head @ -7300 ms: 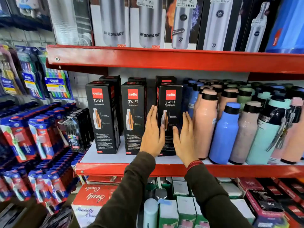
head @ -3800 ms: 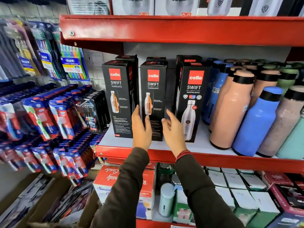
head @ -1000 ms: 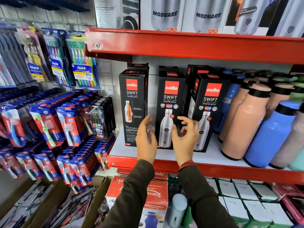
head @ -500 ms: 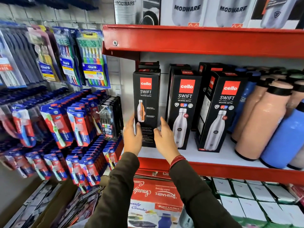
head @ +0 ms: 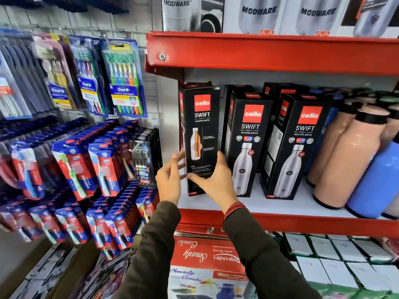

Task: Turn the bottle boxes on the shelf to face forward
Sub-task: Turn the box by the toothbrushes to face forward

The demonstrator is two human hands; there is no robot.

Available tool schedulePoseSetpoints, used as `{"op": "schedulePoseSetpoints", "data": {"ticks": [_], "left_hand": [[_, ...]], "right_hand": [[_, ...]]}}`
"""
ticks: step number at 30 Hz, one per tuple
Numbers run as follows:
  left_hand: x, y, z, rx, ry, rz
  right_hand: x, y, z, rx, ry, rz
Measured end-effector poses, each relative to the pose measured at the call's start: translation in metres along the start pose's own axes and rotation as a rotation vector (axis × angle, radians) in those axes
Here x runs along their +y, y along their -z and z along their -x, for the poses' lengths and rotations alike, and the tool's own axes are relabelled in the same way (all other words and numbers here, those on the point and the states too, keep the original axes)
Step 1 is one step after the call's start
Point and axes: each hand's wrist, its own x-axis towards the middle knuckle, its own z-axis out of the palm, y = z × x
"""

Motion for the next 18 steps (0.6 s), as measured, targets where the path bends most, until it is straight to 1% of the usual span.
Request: {"op": "schedulePoseSetpoints", "data": {"ticks": [6,9,11,13,16,18], "left_hand": [[0.009,0.004,-0.001,0.066,-0.082,-0.001],[0.008,0.008,-0.004,0.07,-0.201,-0.095],[0.006,0.01,-0.011,0.049,-0.229,-0.144],[0.005,0.012,-0.018,-0.034,-0.154,-0.192],[0.007,0.014,-0.019,-0.214,0.051,-0.081],[0.006,0.017,-0.02,-0.252,0.086,-0.068]], "right_hand": [[-0.011,-0.003,-0.002,0.13,-0.038,-0.033],[-0.014,-0.003,-0.003,0.138,-0.036,-0.06],[-0.014,-0.002,-0.005,0.117,-0.024,-0.073],[-0.015,-0.002,-0.005,0.092,0.0,-0.078],[-0.015,-0.003,-0.006,0.056,0.033,-0.066],[-0.013,-0.005,-0.007,0.019,0.047,-0.057]]}}
